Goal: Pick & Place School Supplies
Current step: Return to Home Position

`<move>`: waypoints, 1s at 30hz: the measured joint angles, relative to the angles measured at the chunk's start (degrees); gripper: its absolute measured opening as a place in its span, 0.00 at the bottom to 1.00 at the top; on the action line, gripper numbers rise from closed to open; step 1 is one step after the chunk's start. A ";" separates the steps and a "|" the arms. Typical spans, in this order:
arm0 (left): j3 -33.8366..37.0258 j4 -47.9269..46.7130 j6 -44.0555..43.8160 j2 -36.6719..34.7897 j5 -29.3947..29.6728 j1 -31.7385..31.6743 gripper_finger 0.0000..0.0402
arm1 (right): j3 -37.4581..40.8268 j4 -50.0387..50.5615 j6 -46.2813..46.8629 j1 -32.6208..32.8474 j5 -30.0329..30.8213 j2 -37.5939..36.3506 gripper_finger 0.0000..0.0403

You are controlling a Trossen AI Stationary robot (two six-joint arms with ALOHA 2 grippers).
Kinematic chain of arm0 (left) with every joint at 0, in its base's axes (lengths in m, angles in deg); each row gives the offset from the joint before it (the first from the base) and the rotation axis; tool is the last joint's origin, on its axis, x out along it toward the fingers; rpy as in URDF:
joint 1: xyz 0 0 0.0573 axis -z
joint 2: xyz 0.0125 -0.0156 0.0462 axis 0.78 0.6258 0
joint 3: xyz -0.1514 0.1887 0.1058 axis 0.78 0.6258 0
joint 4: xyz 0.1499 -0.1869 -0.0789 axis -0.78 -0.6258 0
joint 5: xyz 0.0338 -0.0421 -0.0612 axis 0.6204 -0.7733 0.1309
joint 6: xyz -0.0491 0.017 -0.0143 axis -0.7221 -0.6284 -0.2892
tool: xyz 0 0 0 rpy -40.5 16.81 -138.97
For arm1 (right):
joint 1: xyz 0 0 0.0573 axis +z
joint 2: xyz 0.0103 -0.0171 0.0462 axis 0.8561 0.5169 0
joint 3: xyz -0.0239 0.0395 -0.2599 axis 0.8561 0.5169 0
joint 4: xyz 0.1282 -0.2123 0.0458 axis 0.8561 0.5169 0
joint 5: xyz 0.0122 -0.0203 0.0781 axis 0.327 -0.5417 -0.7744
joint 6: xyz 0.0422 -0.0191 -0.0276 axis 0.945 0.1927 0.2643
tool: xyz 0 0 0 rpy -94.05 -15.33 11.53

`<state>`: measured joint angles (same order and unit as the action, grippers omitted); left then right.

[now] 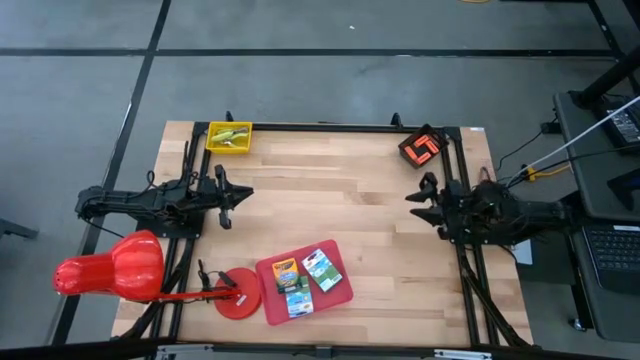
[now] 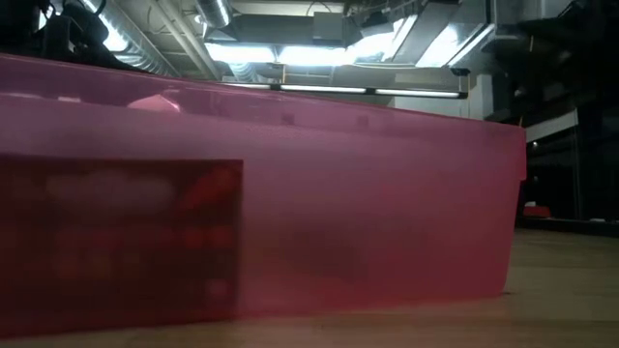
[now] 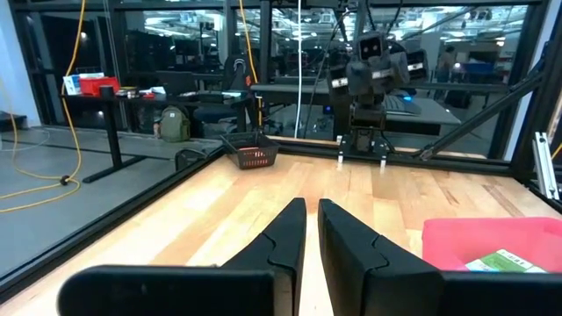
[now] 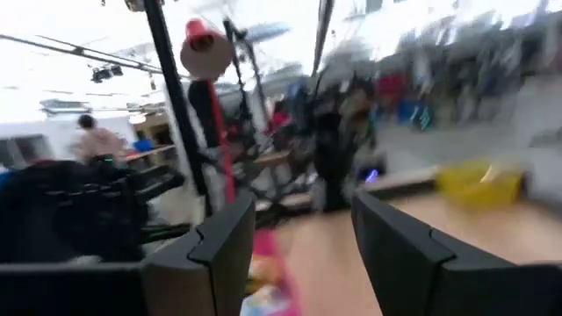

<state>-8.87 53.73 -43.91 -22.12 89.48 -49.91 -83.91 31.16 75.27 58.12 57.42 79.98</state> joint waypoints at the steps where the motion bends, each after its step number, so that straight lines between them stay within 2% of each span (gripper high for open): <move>1: 0.00 0.01 0.00 0.00 -0.04 0.00 0.08 | -0.19 -0.53 -2.62 0.01 0.79 -0.11 0.49; 4: 0.00 0.01 0.00 0.00 -0.02 0.00 0.08 | -0.15 3.68 -11.52 -0.04 5.56 -0.06 0.49; 6: 0.00 0.00 0.00 0.00 -0.02 0.00 0.08 | -0.10 5.30 -20.21 -0.24 6.65 -0.08 0.49; 7: 0.00 0.01 0.00 0.00 -0.02 0.02 0.08 | -0.17 5.77 -21.68 -0.28 6.65 -0.11 0.49; 15: 0.00 0.01 0.00 0.00 -0.02 0.00 0.08 | -0.20 4.24 -17.04 -0.26 7.02 -0.08 0.49; 22: 0.00 0.01 0.00 0.00 -0.02 0.00 0.08 | -0.20 10.15 -16.90 -0.26 7.02 -0.08 0.49; 30: 0.00 0.01 0.00 0.00 -0.02 0.00 0.08 | -0.20 10.56 -16.88 -0.24 7.02 -0.08 0.49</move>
<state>-8.87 53.75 -43.91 -22.12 89.46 -49.91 -84.10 41.72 58.39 57.88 64.44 79.90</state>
